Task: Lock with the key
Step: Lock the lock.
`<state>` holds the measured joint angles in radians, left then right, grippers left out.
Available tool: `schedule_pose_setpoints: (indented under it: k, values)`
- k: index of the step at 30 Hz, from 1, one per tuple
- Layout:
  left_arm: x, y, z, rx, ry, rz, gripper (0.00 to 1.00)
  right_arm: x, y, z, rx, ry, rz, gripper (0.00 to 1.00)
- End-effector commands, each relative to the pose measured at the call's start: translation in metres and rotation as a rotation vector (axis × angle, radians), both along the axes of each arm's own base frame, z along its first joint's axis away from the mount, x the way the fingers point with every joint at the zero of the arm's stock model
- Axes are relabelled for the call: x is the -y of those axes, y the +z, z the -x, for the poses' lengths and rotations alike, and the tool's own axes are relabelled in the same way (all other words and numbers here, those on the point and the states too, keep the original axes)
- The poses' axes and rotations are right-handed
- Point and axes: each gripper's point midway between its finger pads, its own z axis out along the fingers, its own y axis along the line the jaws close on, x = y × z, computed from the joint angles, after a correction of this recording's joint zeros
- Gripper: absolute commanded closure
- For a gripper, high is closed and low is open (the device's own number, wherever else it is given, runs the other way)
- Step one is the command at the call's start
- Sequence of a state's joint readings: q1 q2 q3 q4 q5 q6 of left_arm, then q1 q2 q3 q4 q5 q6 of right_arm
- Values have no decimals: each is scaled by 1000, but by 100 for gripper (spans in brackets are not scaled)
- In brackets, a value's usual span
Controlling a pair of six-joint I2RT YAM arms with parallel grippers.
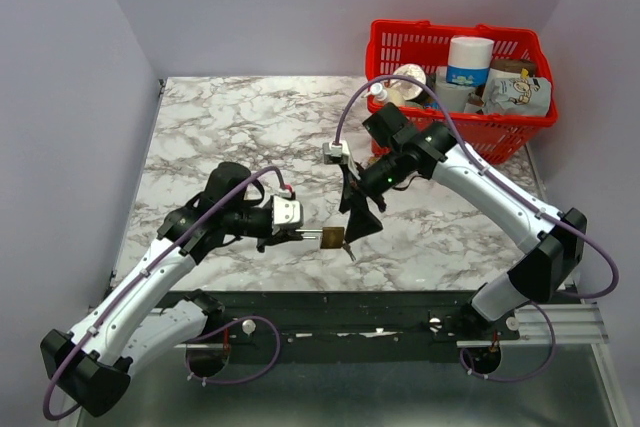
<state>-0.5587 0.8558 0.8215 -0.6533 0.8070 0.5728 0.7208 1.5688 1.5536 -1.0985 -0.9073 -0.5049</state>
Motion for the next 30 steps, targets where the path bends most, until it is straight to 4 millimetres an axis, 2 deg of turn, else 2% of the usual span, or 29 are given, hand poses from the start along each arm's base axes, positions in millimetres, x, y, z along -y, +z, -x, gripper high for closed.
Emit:
schedule_pose_setpoints:
  k: [1,8,12,17,21,23,29,30]
  values:
    - [17,48,2,-18,-33,126,100,-2,5,4,69,32,-56,0]
    - [22,66,1,-48,-14,171,100,-11,-4,1,110,44,-39,7]
    - [24,72,0,-56,-4,188,100,-14,-7,2,127,56,-42,21]
    - [25,75,-1,-70,6,197,100,-11,-10,6,153,66,-44,28]
    - [26,75,0,-87,15,212,100,-9,-13,7,170,64,-46,40]
    - [27,76,0,-99,11,218,100,-9,-13,7,175,63,-49,43]
    - [29,80,-1,-102,9,226,100,-13,-7,6,176,50,-65,68]
    - [29,80,-1,-105,9,227,100,-14,-7,6,176,49,-67,77]
